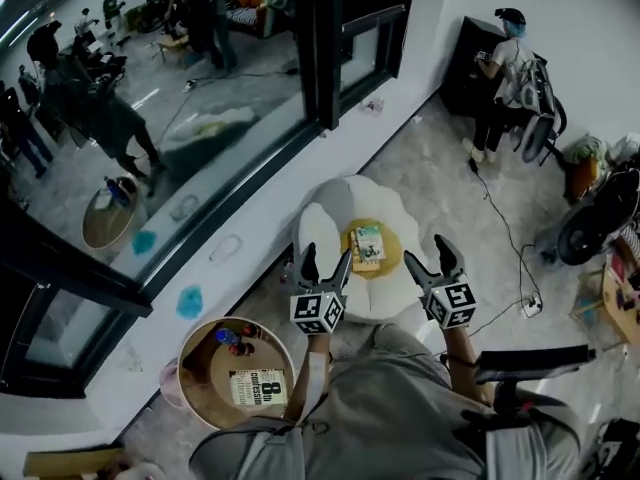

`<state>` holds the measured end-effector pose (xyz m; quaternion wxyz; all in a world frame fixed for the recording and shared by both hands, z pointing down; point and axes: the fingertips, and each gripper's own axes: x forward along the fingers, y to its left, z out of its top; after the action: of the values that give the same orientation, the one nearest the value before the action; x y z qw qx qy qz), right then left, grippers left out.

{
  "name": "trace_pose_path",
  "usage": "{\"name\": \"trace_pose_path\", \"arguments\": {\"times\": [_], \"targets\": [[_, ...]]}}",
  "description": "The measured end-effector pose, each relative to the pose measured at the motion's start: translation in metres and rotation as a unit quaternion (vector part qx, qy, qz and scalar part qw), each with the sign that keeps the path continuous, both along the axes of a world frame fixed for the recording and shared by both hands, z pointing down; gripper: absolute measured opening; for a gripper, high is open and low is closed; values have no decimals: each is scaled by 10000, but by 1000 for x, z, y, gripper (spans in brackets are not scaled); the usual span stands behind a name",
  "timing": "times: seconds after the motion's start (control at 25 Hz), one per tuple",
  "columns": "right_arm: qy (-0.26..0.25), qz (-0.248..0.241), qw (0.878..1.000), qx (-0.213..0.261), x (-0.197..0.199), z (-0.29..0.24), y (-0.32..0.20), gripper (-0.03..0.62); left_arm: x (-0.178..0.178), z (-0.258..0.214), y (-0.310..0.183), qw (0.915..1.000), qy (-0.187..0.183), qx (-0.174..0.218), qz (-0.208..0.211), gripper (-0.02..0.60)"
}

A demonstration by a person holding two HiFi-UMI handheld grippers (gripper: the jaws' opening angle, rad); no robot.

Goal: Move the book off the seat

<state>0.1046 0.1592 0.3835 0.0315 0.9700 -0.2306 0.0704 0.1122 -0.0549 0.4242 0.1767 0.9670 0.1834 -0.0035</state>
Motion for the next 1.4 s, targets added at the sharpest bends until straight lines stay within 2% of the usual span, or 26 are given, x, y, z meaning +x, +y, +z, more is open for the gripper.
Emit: {"name": "trace_pose_path", "arguments": {"times": [0.08, 0.16, 0.44, 0.56, 0.92, 1.08, 1.24, 1.4], "targets": [[5, -37, 10000, 64, 9, -3, 8, 353, 3, 0, 22, 9994, -95, 113, 298, 388], [-50, -142, 9997, 207, 18, -1, 8, 353, 4, 1, 28, 9992, -112, 227, 309, 388], [-183, -934, 9930, 704, 76, 15, 14, 353, 37, 15, 49, 9979, -469, 426, -148, 388], [-264, -1217, 9883, 880, 111, 19, 21, 351, 51, 10, 59, 9959, -617, 482, -444, 388], [-320, -1834, 9748, 1230, 224, 51, 76, 351, 111, 30, 128, 9877, -1055, 704, -915, 388], [-435, -1751, 9770, 1137, 279, 69, 97, 351, 142, 47, 155, 9859, -1234, 757, -842, 388], [-320, -1746, 9798, 921, 292, 62, 106, 353, 154, 44, 159, 9860, -1309, 787, -673, 388], [-162, -1528, 9848, 807, 316, 44, 106, 353, 195, 41, 142, 9896, -1133, 700, -551, 388]]}}
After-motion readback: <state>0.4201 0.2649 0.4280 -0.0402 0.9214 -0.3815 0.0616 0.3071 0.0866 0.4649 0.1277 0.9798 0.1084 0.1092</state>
